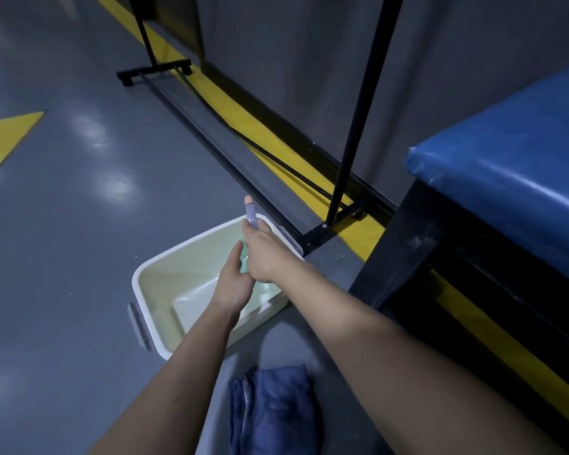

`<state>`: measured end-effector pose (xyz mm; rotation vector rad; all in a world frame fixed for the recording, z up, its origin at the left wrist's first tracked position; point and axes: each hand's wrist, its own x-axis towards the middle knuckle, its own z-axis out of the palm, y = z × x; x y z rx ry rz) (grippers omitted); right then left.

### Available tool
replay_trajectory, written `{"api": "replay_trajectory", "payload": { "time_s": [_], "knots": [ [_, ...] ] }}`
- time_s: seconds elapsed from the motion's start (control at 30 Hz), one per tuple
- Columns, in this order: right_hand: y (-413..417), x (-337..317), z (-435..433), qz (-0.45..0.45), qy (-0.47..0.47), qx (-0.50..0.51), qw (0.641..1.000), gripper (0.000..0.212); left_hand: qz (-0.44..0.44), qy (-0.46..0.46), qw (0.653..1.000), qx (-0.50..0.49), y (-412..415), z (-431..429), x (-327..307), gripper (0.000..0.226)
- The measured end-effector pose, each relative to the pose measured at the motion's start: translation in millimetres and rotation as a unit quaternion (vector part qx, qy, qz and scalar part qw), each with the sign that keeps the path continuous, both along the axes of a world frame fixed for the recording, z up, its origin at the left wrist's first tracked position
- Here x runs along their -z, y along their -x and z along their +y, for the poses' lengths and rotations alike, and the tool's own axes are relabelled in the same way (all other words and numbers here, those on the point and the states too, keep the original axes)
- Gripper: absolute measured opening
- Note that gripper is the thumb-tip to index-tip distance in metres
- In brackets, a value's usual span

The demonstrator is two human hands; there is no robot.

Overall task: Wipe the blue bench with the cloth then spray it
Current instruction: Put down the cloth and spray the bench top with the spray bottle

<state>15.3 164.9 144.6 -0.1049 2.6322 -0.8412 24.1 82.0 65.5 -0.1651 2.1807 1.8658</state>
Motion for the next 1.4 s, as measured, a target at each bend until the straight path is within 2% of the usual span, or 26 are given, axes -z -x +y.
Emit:
{"api": "replay_trajectory", "payload": {
  "time_s": [0.1, 0.17, 0.3, 0.37, 0.43, 0.53, 0.63, 0.73, 0.8, 0.83, 0.93, 0.97, 1.03, 1.1, 1.17, 1.23, 1.3, 1.4],
  "knots": [
    [-5.8, -42.9, 0.5, 0.040, -0.011, -0.027, 0.999, 0.058, 0.062, 0.070, 0.995, -0.014, -1.0, -7.8, -11.8, 0.082],
    [-12.9, -76.2, 2.8, 0.063, -0.015, -0.044, 0.997, 0.058, 0.089, 0.101, 0.990, -0.036, -4.4, -13.1, -26.3, 0.103],
    [-31.2, -141.7, 15.6, 0.113, -0.012, -0.055, 0.992, 0.048, 0.127, 0.053, 0.989, -0.059, -2.1, -14.2, -66.4, 0.124],
    [-41.2, -167.8, 26.7, 0.133, 0.003, -0.040, 0.990, 0.044, 0.142, 0.033, 0.988, -0.059, -1.7, -4.4, -93.7, 0.116],
    [-51.9, -188.5, 41.0, 0.163, 0.037, -0.017, 0.986, 0.049, 0.170, 0.019, 0.984, -0.054, -4.4, 12.6, -120.4, 0.103],
    [-69.9, -209.8, 66.0, 0.247, 0.107, 0.049, 0.962, 0.073, 0.197, -0.010, 0.980, -0.039, -18.1, 46.8, -161.1, 0.095],
    [-86.2, -224.7, 90.2, 0.281, 0.203, 0.138, 0.928, 0.104, 0.218, -0.031, 0.975, -0.034, -42.2, 76.8, -205.9, 0.085],
    [-96.8, -242.9, 114.5, 0.270, 0.284, 0.183, 0.902, 0.108, 0.246, -0.023, 0.969, -0.016, -64.2, 93.6, -250.2, 0.082],
    [-102.0, -256.3, 128.7, 0.282, 0.310, 0.193, 0.887, 0.098, 0.256, -0.009, 0.967, 0.008, -77.7, 102.7, -273.8, 0.085],
    [-104.7, -264.2, 134.4, 0.300, 0.308, 0.195, 0.882, 0.087, 0.261, -0.003, 0.965, 0.017, -82.8, 109.1, -283.1, 0.087],
    [-111.0, -286.4, 146.5, 0.360, 0.309, 0.220, 0.853, 0.033, 0.270, 0.011, 0.962, 0.042, -93.7, 133.8, -302.3, 0.096],
    [-112.2, -292.2, 150.9, 0.374, 0.317, 0.233, 0.840, 0.023, 0.269, 0.012, 0.962, 0.052, -96.5, 143.3, -307.0, 0.096],
    [-114.4, -301.1, 162.0, 0.383, 0.323, 0.264, 0.824, 0.019, 0.256, 0.000, 0.964, 0.075, -103.4, 162.2, -314.1, 0.093],
    [-118.4, -307.0, 175.2, 0.377, 0.284, 0.291, 0.833, 0.020, 0.231, -0.021, 0.966, 0.109, -113.4, 178.5, -317.1, 0.091],
    [-126.0, -311.3, 191.5, 0.352, 0.221, 0.307, 0.856, 0.013, 0.199, -0.047, 0.967, 0.153, -126.4, 190.6, -318.5, 0.090],
    [-138.4, -315.4, 207.1, 0.304, 0.185, 0.301, 0.885, 0.008, 0.175, -0.061, 0.962, 0.199, -140.0, 199.4, -317.1, 0.100],
    [-153.9, -319.8, 219.6, 0.258, 0.143, 0.278, 0.914, 0.018, 0.152, -0.059, 0.957, 0.241, -153.0, 206.4, -318.9, 0.106],
    [-176.6, -325.7, 235.2, 0.191, 0.046, 0.219, 0.956, 0.038, 0.112, -0.096, 0.945, 0.293, -171.4, 219.7, -322.8, 0.090]
  ]
}}
